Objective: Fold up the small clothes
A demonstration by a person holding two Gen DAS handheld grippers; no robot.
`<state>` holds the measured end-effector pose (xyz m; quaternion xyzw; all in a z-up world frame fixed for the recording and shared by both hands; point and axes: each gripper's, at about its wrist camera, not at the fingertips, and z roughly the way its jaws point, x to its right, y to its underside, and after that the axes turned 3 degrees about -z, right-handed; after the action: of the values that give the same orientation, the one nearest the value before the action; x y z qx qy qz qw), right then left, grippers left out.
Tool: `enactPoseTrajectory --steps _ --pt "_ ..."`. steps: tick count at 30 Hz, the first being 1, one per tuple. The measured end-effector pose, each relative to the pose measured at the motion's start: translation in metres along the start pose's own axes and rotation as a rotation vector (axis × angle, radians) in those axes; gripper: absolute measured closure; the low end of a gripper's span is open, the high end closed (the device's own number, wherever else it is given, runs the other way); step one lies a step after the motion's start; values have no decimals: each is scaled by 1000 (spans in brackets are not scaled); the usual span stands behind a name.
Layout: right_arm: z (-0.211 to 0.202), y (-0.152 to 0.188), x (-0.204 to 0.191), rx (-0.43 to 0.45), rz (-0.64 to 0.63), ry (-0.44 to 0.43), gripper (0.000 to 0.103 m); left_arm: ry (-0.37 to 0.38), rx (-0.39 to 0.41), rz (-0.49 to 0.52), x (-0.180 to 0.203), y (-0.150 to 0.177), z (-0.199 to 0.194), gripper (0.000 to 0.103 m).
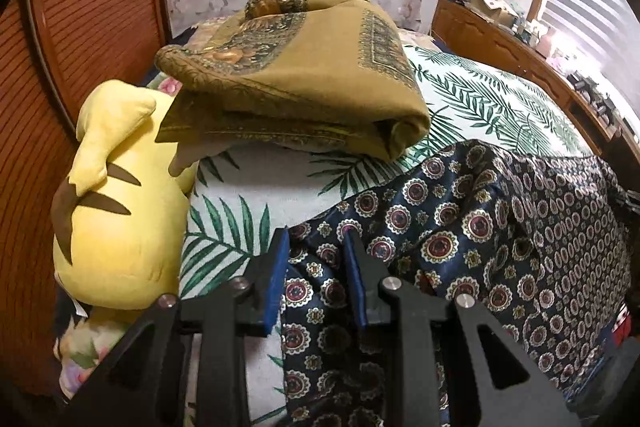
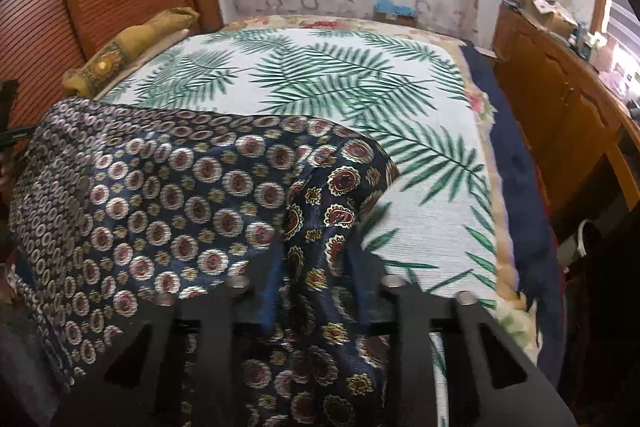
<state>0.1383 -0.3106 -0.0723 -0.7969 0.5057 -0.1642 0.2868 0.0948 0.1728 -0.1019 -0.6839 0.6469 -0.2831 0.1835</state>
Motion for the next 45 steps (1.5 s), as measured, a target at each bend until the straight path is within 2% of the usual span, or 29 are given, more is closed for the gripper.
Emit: enactPoseTrajectory --steps 1,3,7,11,13,18,23,26,31,33,35,37,38,39,41,45 --pt "0 0 -2 2 -6 -9 91 17 -3 6 1 0 0 95" --pt "0 0 -7 11 -21 -19 96 29 5 24 5 1 -3 103" --pt "-3 2 -13 45 -32 -13 99 57 87 40 15 -1 -24 103" --pt "-25 -1 -14 128 -24 21 100 77 220 28 29 -17 -63 103" --pt "-43 -7 -14 184 -23 36 100 92 292 37 40 -30 -86 103" --pt "-91 -34 -13 314 -42 78 100 105 416 73 61 -66 -121 103" --pt "-129 -73 -10 411 -88 145 100 125 498 61 65 -120 -140 103" --pt "-145 -110 -3 455 -119 200 101 91 541 64 66 -161 -144 103" --pt "-140 -171 20 470 -127 263 100 23 528 71 63 -215 -119 103" --pt "-122 -188 30 442 -130 296 100 7 478 51 53 -227 -92 103" --pt "-89 -200 49 365 -76 294 99 18 403 24 43 -231 -63 103" --pt "-57 -202 68 308 -14 273 97 16 349 9 38 -227 -42 99" --pt "-39 -201 76 271 10 249 89 9 338 9 37 -222 -33 98" --pt "-25 -199 81 238 27 240 77 4 317 14 35 -217 -25 95" --pt "7 -193 92 172 69 232 61 31 268 33 36 -206 -14 89" --pt "33 -179 105 133 91 220 61 19 215 96 51 -179 -7 84"
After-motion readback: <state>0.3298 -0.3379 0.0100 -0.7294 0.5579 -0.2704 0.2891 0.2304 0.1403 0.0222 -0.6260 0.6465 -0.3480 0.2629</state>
